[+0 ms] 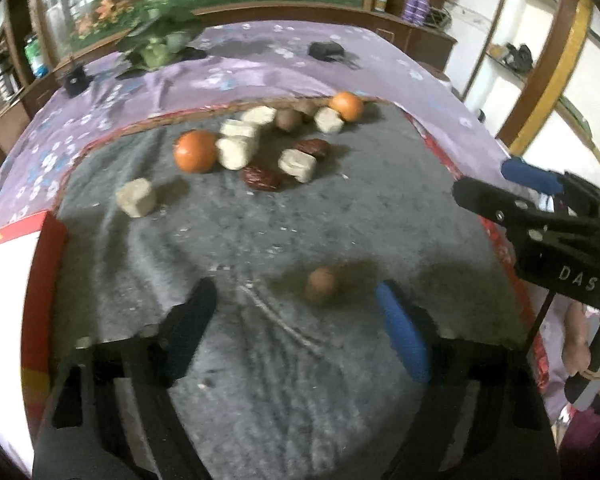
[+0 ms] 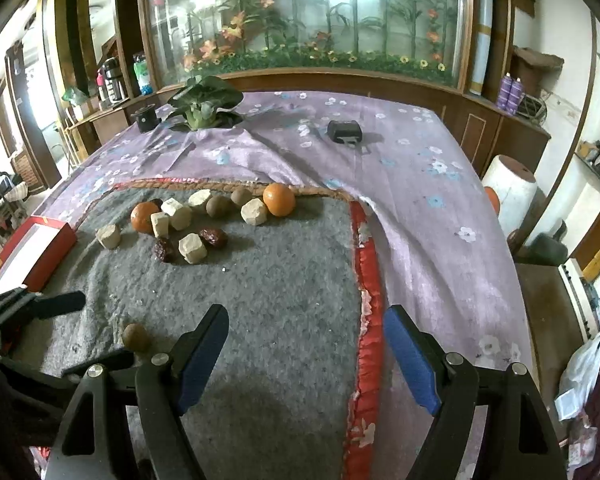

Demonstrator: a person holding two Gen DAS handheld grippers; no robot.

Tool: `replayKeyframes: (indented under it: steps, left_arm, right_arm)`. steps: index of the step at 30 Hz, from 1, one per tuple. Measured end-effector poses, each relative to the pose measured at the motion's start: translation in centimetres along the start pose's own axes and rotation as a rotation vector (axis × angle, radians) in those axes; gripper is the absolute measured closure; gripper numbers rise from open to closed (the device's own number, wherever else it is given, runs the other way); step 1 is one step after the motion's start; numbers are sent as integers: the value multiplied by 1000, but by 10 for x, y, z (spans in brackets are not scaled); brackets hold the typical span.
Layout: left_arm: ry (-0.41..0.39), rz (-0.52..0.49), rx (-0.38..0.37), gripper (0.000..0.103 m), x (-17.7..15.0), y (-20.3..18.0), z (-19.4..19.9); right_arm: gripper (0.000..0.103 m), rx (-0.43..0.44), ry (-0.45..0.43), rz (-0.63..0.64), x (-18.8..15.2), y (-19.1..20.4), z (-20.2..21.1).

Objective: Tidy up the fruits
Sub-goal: 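Close the left gripper on a small brown round nut, then lift the nut toward the white tray with left while right grasps a beige block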

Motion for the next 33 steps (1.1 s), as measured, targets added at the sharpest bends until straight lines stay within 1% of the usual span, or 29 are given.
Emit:
replayKeyframes:
  steps: [2,3,4,5,7,9,11,14,16,17,18,21,24,27,30,33]
  left_arm:
    - [13,-13,0,47,1,-3,-6]
    - [20,-17,2,54,2,-4,-9]
    - [26,-16,0,67,3,-3,-12]
    - [28,-9,5,75,3,-1,-14]
    - [15,7,12,83,4,4,-13]
    - [12,21,0,83,3,10,-11]
    - [-5,25,36,83,-1,14,-5]
    - [-20,52,62,82,-6,26,5]
    - [-31,81,72,82,-8,37,13]
    - [-38,98,76,82,-9,44,18]
    - [-45,118,83,82,-11,53,24]
    - [-60,170,108,82,-17,75,38]
    - [-78,213,127,82,-22,95,50]
    - [-86,244,143,82,-26,107,54]
    - [-101,265,138,82,-29,118,60]
    - [-116,288,140,82,-32,127,66]
  right_arm:
    - [24,10,3,-5,0,-1,-1]
    - [24,13,4,-8,0,-1,-1]
    - [24,17,5,-9,0,-1,-1]
    - [24,23,4,-8,0,-1,-1]
    - [24,35,2,-1,0,1,-1]
    - [24,46,3,6,1,3,-1]
    - [24,76,6,9,3,6,-2]
    - [24,131,15,24,6,12,-7]
    - [27,153,21,50,9,19,-11]
    - [33,163,29,69,11,25,-15]
    - [35,173,38,80,12,29,-18]
    - [36,232,63,110,17,43,-25]
    - [37,310,66,160,23,67,-26]
    - [37,367,62,221,31,97,-29]
    - [42,394,64,287,43,130,-38]
    - [42,422,79,320,56,154,-50]
Point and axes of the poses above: each gripper's, at about its wrist camera, not at the fingertips, and z roughly against the way its jaws point, y to its left, x to its top, the point moved 1 cm from there along -z, roughly the way its jaws point, and after that the axes turned 12 degrees about y, right-handed, at the moved point
